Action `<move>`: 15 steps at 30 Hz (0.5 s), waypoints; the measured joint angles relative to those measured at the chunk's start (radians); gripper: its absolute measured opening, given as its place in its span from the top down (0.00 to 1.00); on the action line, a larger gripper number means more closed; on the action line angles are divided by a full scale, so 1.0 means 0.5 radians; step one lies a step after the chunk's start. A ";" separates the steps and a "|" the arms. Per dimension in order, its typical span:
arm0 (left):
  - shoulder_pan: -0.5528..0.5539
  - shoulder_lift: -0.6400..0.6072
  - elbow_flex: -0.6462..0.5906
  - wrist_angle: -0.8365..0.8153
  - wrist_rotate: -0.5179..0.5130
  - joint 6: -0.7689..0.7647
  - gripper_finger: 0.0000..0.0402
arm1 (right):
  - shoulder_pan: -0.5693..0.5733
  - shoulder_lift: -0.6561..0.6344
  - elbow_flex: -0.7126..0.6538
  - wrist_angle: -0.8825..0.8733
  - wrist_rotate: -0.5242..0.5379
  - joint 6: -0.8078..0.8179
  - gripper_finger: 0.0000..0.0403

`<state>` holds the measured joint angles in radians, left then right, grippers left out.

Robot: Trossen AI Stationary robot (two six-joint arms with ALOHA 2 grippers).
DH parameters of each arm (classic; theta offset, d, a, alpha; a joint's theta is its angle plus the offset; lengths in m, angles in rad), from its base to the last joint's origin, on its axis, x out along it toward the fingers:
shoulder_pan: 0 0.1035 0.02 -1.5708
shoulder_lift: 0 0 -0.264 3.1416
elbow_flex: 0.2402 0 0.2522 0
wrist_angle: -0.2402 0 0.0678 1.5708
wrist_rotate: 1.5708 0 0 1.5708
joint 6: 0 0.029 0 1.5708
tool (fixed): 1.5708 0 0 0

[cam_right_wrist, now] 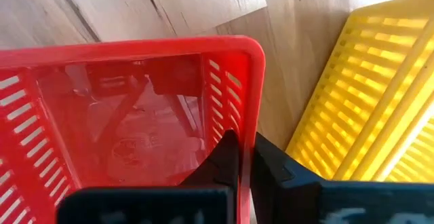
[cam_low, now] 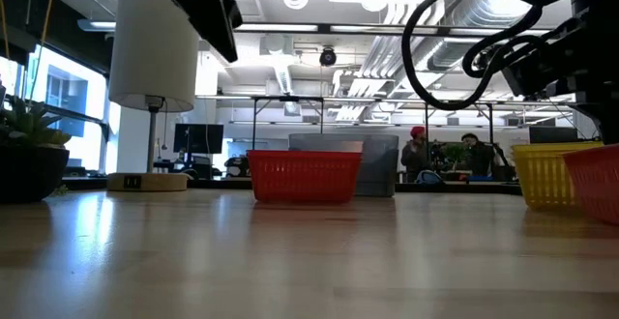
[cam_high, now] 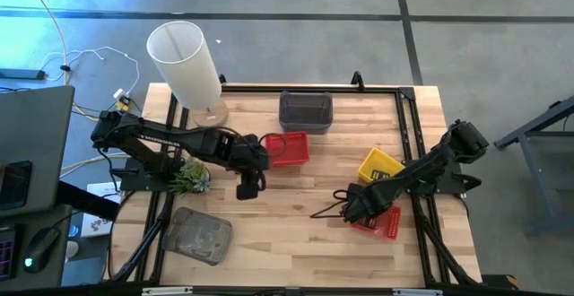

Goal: Stack baskets by color
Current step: Stack the red bin on the stacked red bins

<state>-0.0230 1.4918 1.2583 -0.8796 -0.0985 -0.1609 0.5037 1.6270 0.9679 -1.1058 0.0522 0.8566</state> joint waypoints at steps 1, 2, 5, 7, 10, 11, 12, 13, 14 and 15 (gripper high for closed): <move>-0.017 -0.005 -0.001 -0.014 0.011 0.014 0.71 | 0.000 -0.001 0.002 0.000 0.000 0.001 0.99; -0.035 -0.014 -0.002 -0.022 0.013 0.024 0.71 | 0.000 -0.003 0.008 -0.001 -0.002 0.006 0.99; -0.095 -0.049 -0.002 -0.025 0.013 0.030 0.71 | 0.000 -0.025 0.063 0.003 0.007 0.008 1.00; -0.137 -0.085 -0.002 -0.034 0.012 0.030 0.71 | 0.001 -0.042 0.113 0.000 0.068 0.008 1.00; -0.201 -0.147 -0.011 -0.026 0.008 0.012 0.71 | 0.000 -0.063 0.197 -0.030 0.175 -0.001 1.00; -0.222 -0.175 -0.029 -0.023 -0.002 -0.004 0.71 | 0.000 -0.063 0.231 -0.042 0.212 -0.005 1.00; -0.242 -0.201 -0.048 -0.022 -0.015 -0.018 0.71 | 0.000 -0.063 0.261 -0.047 0.240 -0.018 1.00; -0.261 -0.230 -0.072 -0.017 -0.036 -0.036 0.71 | 0.000 -0.063 0.290 -0.054 0.264 -0.033 1.00; -0.278 -0.261 -0.104 -0.021 -0.055 -0.065 0.71 | -0.003 -0.063 0.319 -0.056 0.284 -0.047 1.00; -0.295 -0.290 -0.134 -0.033 -0.070 -0.100 0.71 | -0.010 -0.063 0.347 -0.057 0.307 -0.055 1.00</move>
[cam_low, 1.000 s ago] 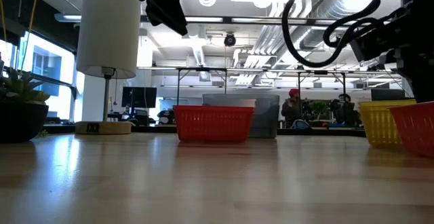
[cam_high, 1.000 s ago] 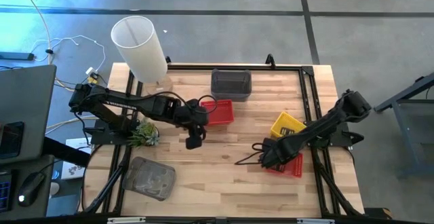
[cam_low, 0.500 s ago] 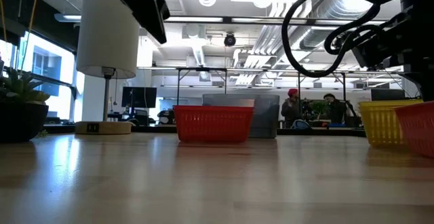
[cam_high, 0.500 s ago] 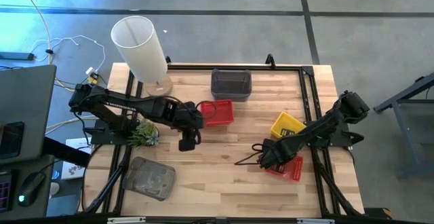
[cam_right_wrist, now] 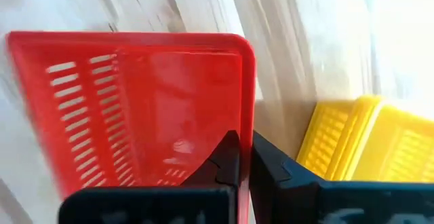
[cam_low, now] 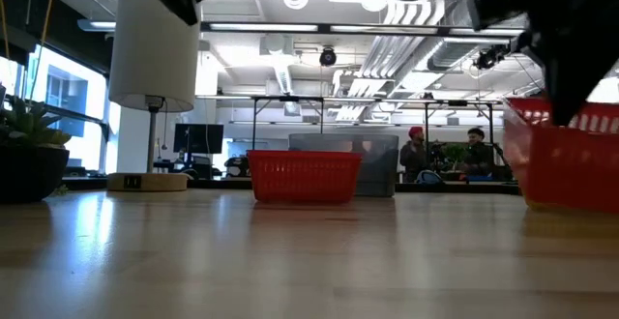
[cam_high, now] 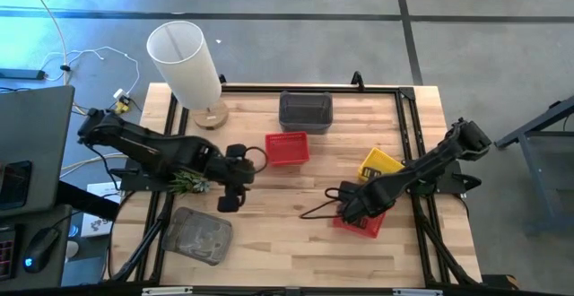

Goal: Stack baskets by color
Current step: Stack the red bin on the stacked red bins

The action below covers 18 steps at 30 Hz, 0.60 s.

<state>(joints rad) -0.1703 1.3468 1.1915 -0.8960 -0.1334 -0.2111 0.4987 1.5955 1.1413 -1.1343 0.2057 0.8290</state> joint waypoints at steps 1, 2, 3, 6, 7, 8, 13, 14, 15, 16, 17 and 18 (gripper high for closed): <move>-0.015 -0.029 -0.022 -0.002 -0.012 -0.039 0.71 | -0.008 0.000 0.027 -0.001 0.017 -0.012 1.00; -0.033 -0.063 -0.046 0.006 -0.015 -0.082 0.71 | -0.020 0.000 0.054 -0.005 0.030 -0.037 1.00; -0.048 -0.099 -0.071 0.010 -0.019 -0.121 0.71 | -0.034 0.000 0.083 -0.009 0.050 -0.059 1.00; -0.098 -0.179 -0.129 0.018 -0.057 -0.219 0.71 | -0.092 0.000 0.157 -0.007 0.110 -0.153 1.00; -0.117 -0.202 -0.144 0.015 -0.092 -0.244 0.71 | -0.115 0.000 0.182 -0.010 0.132 -0.186 1.00; -0.138 -0.223 -0.158 0.012 -0.128 -0.266 0.71 | -0.138 0.000 0.209 -0.009 0.161 -0.225 1.00; -0.221 -0.320 -0.239 -0.004 -0.161 -0.377 0.71 | -0.284 0.000 0.345 0.027 0.224 -0.467 1.00; -0.238 -0.338 -0.250 -0.004 -0.161 -0.400 0.71 | -0.316 0.001 0.373 0.033 0.234 -0.525 1.00; -0.254 -0.358 -0.259 -0.014 -0.161 -0.417 0.71 | -0.351 0.001 0.400 0.041 0.243 -0.582 1.00; -0.269 -0.374 -0.261 -0.028 -0.167 -0.438 0.71 | -0.385 0.001 0.424 0.058 0.251 -0.637 1.00; -0.283 -0.387 -0.262 -0.034 -0.183 -0.456 0.71 | -0.420 0.001 0.447 0.078 0.257 -0.696 1.00; -0.296 -0.400 -0.262 -0.044 -0.203 -0.466 0.71 | -0.454 0.001 0.470 0.095 0.258 -0.755 1.00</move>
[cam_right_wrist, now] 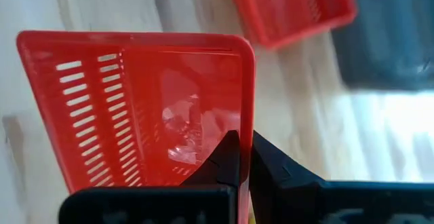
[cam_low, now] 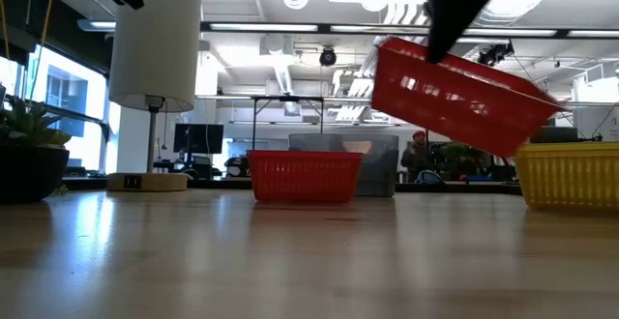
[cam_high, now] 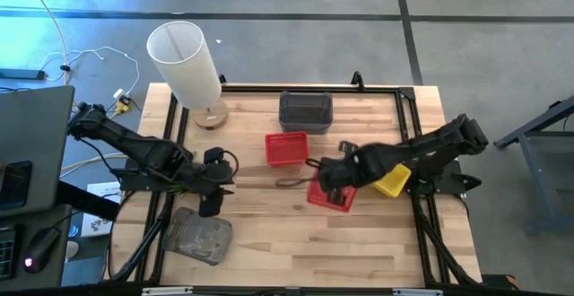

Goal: Stack baskets by color
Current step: Stack the red bin on the stacked red bins

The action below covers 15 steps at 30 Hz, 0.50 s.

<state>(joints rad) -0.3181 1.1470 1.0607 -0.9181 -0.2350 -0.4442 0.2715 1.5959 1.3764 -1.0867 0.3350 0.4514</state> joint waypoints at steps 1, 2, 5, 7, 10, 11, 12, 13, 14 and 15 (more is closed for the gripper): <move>-0.012 -0.010 0.000 -0.011 -0.026 -0.011 0.71 | -0.034 0.000 0.023 0.021 0.003 -0.060 1.00; -0.023 -0.018 0.000 -0.012 -0.045 -0.012 0.71 | -0.068 0.000 0.044 0.046 0.005 -0.127 1.00; -0.035 -0.052 0.000 -0.011 -0.055 0.006 0.71 | -0.174 0.000 0.119 0.119 0.004 -0.344 1.00; -0.033 -0.076 0.001 -0.012 -0.055 0.026 0.71 | -0.249 0.000 0.190 0.161 -0.004 -0.476 1.00; -0.033 -0.103 0.000 -0.012 -0.104 0.082 0.71 | -0.361 0.007 0.306 0.200 -0.003 -0.647 1.00; -0.033 -0.112 0.000 -0.012 -0.131 0.110 0.71 | -0.395 0.012 0.347 0.203 -0.004 -0.705 1.00; -0.032 -0.122 0.000 -0.012 -0.156 0.133 0.71 | -0.428 0.022 0.392 0.206 -0.004 -0.767 1.00; -0.032 -0.133 0.000 -0.012 -0.181 0.156 0.71 | -0.461 0.030 0.437 0.217 -0.004 -0.829 1.00; -0.030 -0.144 0.000 -0.012 -0.201 0.177 0.71 | -0.498 0.039 0.482 0.222 -0.010 -0.894 1.00; -0.022 -0.154 0.000 -0.012 -0.209 0.192 0.71 | -0.533 0.058 0.533 0.223 -0.015 -0.959 1.00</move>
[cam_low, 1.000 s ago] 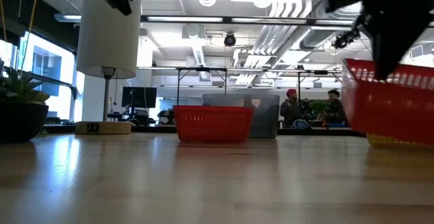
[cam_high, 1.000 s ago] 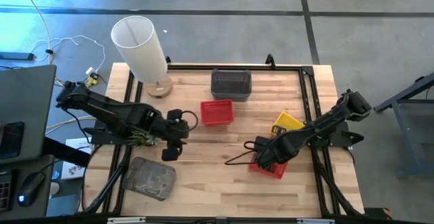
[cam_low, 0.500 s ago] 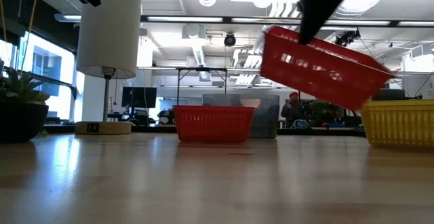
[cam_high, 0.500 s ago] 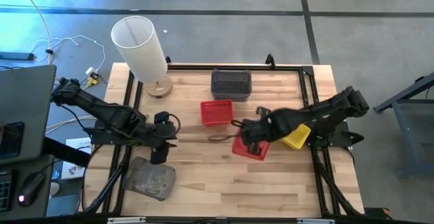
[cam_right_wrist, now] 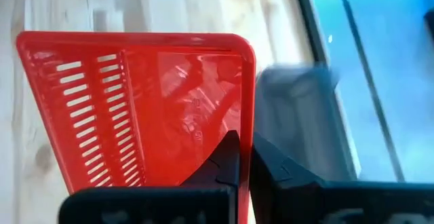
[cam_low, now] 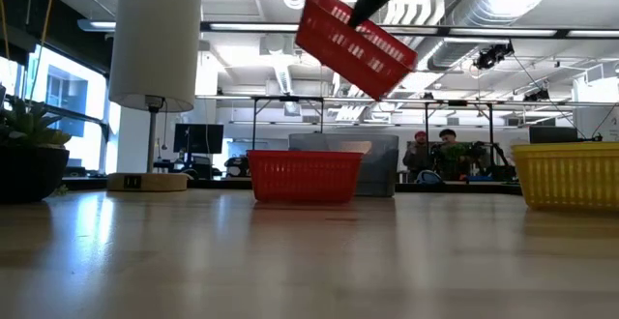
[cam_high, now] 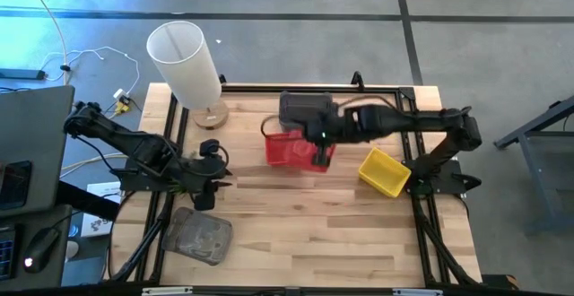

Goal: Stack baskets by color
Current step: Stack the red bin on the stacked red bins

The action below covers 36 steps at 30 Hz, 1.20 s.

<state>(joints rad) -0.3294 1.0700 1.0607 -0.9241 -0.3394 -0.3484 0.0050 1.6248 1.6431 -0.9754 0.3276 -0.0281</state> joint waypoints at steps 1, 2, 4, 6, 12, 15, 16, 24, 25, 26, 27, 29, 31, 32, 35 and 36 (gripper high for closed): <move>0.015 -0.009 0.001 0.004 -0.002 0.004 0.71 | -0.035 0.015 0.054 0.003 -0.014 -0.056 1.00; 0.034 -0.021 0.001 0.001 -0.001 0.003 0.71 | -0.069 0.038 0.111 -0.011 -0.025 -0.105 1.00; 0.073 -0.042 0.001 0.010 -0.004 -0.019 0.71 | -0.130 0.087 0.220 -0.029 -0.037 -0.196 1.00; 0.115 -0.057 0.001 0.005 -0.006 -0.031 0.71 | -0.183 0.151 0.326 -0.053 -0.067 -0.283 1.00; 0.221 -0.070 0.001 0.004 0.015 -0.033 0.71 | -0.302 0.386 0.647 -0.242 -0.145 -0.452 1.00; 0.250 -0.068 0.001 0.000 0.047 -0.033 0.71 | -0.347 0.506 0.767 -0.362 -0.189 -0.495 1.00; 0.257 -0.069 0.001 0.000 0.049 -0.033 0.71 | -0.359 0.542 0.792 -0.388 -0.213 -0.518 1.00; 0.271 -0.068 0.001 -0.001 0.091 -0.031 0.71 | -0.417 0.744 0.848 -0.431 -0.440 -0.627 1.00; 0.271 -0.068 0.001 -0.001 0.105 -0.033 0.71 | -0.417 0.759 0.848 -0.430 -0.468 -0.628 1.00; 0.271 -0.068 0.001 -0.002 0.121 -0.035 0.71 | -0.417 0.770 0.848 -0.430 -0.488 -0.632 1.00; 0.271 -0.068 0.001 -0.002 0.137 -0.036 0.71 | -0.417 0.776 0.848 -0.429 -0.507 -0.643 1.00; 0.271 -0.068 0.001 -0.002 0.150 -0.037 0.71 | -0.404 0.781 0.848 -0.418 -0.519 -0.664 1.00; 0.271 -0.068 0.001 -0.002 0.151 -0.038 0.71 | -0.397 0.784 0.848 -0.375 -0.533 -0.681 1.00; 0.271 -0.068 0.001 -0.002 0.151 -0.037 0.71 | -0.396 0.784 0.848 -0.355 -0.544 -0.693 1.00; 0.271 -0.068 0.001 -0.002 0.151 -0.036 0.71 | -0.398 0.784 0.848 -0.290 -0.593 -0.697 1.00; 0.271 -0.068 0.001 -0.002 0.151 -0.037 0.71 | -0.398 0.784 0.843 -0.273 -0.606 -0.697 1.00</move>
<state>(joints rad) -0.1940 1.0359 1.0611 -0.9253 -0.2642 -0.3668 -0.1940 2.0171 2.0644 -1.1117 0.0247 -0.3766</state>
